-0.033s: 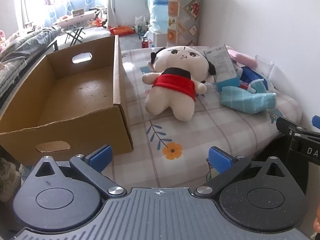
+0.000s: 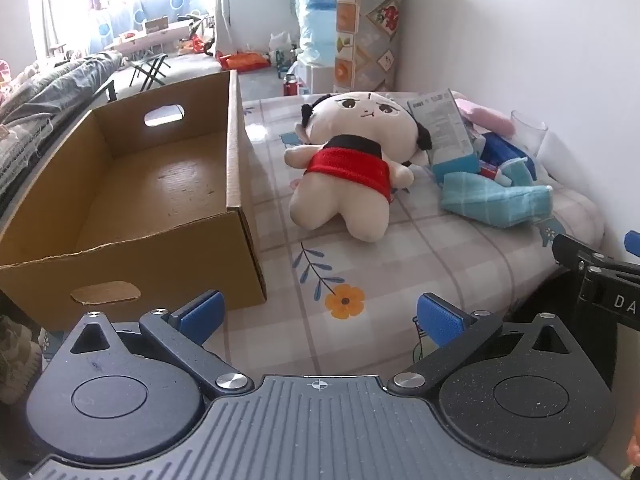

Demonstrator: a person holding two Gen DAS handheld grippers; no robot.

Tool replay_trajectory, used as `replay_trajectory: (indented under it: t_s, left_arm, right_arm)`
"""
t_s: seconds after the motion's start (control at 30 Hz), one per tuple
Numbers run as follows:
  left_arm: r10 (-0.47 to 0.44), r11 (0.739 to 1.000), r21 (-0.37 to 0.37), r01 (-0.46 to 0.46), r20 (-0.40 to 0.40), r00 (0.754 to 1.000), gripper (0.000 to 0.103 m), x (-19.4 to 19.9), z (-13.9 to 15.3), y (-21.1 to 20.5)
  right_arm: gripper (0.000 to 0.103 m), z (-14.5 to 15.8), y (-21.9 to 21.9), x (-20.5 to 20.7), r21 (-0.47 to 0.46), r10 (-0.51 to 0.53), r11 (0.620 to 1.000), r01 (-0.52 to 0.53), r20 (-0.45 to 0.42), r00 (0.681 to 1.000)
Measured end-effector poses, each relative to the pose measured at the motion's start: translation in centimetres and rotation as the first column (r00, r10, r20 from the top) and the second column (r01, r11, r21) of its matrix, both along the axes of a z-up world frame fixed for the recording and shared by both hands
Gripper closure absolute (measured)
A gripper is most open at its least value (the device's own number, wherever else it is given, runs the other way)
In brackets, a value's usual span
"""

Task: Organize soft objects

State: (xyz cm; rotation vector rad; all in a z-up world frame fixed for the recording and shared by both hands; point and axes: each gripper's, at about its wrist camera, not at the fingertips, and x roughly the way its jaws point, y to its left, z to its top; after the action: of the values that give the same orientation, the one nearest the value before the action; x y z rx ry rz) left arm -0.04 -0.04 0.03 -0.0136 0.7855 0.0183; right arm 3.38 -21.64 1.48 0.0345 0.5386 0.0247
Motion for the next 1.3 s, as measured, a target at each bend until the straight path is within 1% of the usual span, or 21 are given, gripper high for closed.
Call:
replay_trajectory:
  t_s: [0.03,0.27,0.3,0.5,0.53,0.77,1.3]
  left_arm:
    - [-0.009,1.000,-0.011,0.009,-0.010,1.000,0.000,0.04,-0.01,0.04]
    - [-0.013,1.000,-0.014,0.013,0.001,1.000,0.000,-0.05,0.10,-0.07]
    - [-0.015,1.000,-0.008,0.015,0.005,1.000,0.000,-0.02,-0.33,-0.35]
    - [-0.023,1.000,-0.012,0.023,0.004,1.000,0.000,0.16,-0.61,-0.56]
    - [-0.024,1.000,-0.018,0.024,0.000,1.000,0.000,0.20,0.00,-0.20]
    - [-0.025,1.000,-0.017,0.025,0.001,1.000,0.000,0.16,0.00,-0.16]
    - [-0.022,1.000,-0.019,0.022,0.001,1.000,0.000,0.13,-0.03,-0.09]
  right_arm:
    - [0.000,-0.02,0.05,0.04,-0.005,0.005,1.000,-0.005,-0.005,1.000]
    - [0.000,0.06,0.54,0.26,-0.035,0.018,0.999,-0.018,-0.023,1.000]
    - [0.000,0.64,0.52,0.16,-0.018,-0.007,1.000,0.007,-0.011,1.000]
    - [0.000,0.50,0.69,0.23,-0.025,-0.019,1.000,0.018,-0.019,1.000]
    - [0.000,0.45,0.73,0.23,-0.027,-0.016,1.000,0.016,-0.020,1.000]
    - [0.000,0.23,0.93,0.27,-0.040,-0.007,0.999,0.006,-0.029,1.000]
    - [0.000,0.33,1.00,0.43,-0.037,-0.002,0.999,0.001,-0.029,1.000]
